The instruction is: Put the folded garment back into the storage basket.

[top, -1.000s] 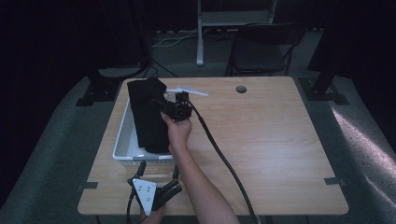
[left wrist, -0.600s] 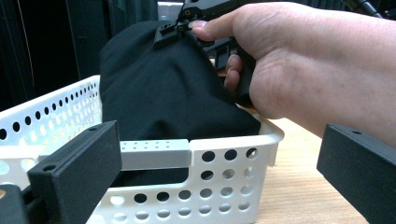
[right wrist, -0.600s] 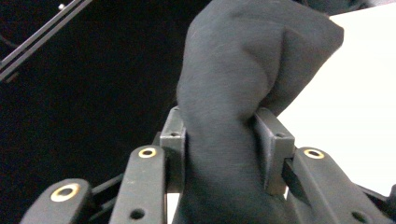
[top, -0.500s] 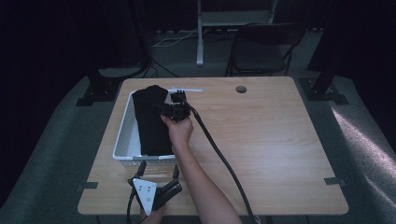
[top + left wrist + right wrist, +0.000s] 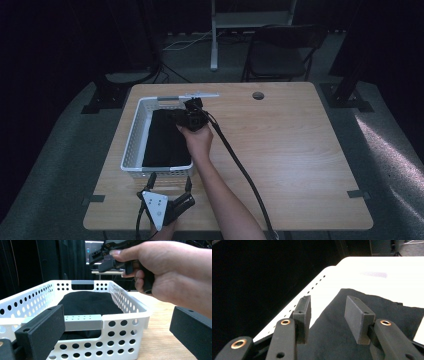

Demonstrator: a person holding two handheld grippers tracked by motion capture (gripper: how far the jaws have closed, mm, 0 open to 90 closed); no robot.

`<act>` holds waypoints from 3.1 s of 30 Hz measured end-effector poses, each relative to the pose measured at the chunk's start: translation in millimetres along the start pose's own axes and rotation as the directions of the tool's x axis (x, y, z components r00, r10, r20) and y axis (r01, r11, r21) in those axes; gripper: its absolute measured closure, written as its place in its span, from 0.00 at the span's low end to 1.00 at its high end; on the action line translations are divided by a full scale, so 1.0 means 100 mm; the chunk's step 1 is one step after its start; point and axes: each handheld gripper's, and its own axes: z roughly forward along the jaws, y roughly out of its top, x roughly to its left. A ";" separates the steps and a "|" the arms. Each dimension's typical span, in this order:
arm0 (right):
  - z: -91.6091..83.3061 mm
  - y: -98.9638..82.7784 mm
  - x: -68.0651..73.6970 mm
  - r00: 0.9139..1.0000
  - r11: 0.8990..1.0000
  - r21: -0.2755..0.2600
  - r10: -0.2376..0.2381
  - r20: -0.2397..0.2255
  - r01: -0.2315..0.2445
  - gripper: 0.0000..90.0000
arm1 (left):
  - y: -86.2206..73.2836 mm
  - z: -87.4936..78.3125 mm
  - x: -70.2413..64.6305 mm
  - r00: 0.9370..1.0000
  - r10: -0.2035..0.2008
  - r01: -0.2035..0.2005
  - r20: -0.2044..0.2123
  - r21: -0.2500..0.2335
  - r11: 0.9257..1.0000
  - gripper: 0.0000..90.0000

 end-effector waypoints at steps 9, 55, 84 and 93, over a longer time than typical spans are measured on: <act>-0.09 -0.09 -0.06 0.999 0.999 0.016 -0.042 -0.028 0.043 0.51 | 0.00 0.00 0.00 1.000 -0.001 0.001 -0.002 0.003 1.000 0.01; -0.86 -0.37 -0.23 0.980 0.981 -0.056 -0.190 -0.053 0.187 0.14 | 0.00 0.01 0.00 1.000 0.001 -0.001 -0.011 0.006 1.000 0.01; -1.50 -0.65 -0.45 0.980 0.978 -0.069 -0.198 0.016 0.199 0.14 | 0.00 0.01 -0.01 1.000 0.001 -0.001 -0.012 0.003 1.000 0.01; -1.78 -0.80 -0.54 0.980 0.977 -0.080 -0.194 0.053 0.198 0.14 | 0.00 0.01 -0.01 1.000 0.001 -0.001 -0.014 0.004 1.000 0.01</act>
